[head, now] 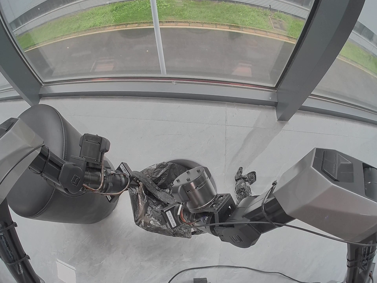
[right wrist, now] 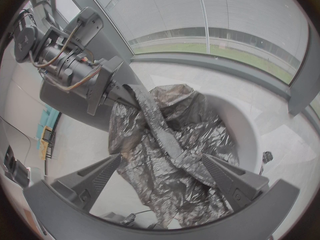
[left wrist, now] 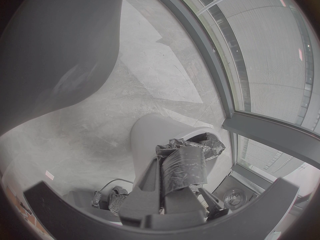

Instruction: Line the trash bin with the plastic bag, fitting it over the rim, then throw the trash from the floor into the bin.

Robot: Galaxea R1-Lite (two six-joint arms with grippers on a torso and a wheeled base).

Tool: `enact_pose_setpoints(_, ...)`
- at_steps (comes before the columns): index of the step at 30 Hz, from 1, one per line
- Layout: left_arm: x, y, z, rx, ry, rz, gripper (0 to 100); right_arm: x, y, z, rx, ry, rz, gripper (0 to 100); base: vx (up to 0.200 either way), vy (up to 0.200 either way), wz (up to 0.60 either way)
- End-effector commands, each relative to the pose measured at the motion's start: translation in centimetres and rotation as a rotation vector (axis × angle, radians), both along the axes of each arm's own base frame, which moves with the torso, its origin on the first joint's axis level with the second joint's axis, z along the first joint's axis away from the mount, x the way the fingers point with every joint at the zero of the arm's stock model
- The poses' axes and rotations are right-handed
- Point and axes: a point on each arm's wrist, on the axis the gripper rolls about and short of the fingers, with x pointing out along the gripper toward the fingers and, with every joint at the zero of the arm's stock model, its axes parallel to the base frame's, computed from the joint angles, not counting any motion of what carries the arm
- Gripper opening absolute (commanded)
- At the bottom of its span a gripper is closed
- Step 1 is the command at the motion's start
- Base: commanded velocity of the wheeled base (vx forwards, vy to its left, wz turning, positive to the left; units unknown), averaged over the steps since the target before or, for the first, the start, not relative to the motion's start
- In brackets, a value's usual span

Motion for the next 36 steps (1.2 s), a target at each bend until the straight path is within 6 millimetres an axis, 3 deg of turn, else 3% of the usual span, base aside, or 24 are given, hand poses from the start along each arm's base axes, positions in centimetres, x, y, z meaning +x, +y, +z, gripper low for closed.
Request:
enact_pose_setpoints(1, 0.0, 0.0, 0.0, -0.001, -0.001, 0.0, 0, 0.8, 0.4, -0.2, -0.016, -0.028, -0.006, 100, 0.0, 0.0, 0.0)
enact_pose_setpoints(13, 0.1, -0.1, 0.1, -0.004, -0.006, -0.001, 0, 1.5, 0.7, -3.9, -0.319, -0.18, -0.013, 100, 0.0, 0.0, 0.0)
enact_pose_setpoints(29, 0.2, -0.2, 0.2, -0.006, -0.008, 0.0, 0, 2.5, 1.8, -5.9, -0.343, -0.191, -0.027, 100, 0.0, 0.0, 0.0)
enact_pose_setpoints(30, 0.2, -0.2, 0.2, -0.006, -0.008, 0.0, 0, 2.5, 1.9, -6.1, -0.345, -0.191, -0.027, 0, 0.0, 0.0, 0.0)
enact_pose_setpoints(36, 0.1, -0.1, 0.1, -0.005, -0.005, -0.001, 0, 2.5, 1.9, -6.2, -0.354, -0.194, -0.044, 0, 0.0, 0.0, 0.0)
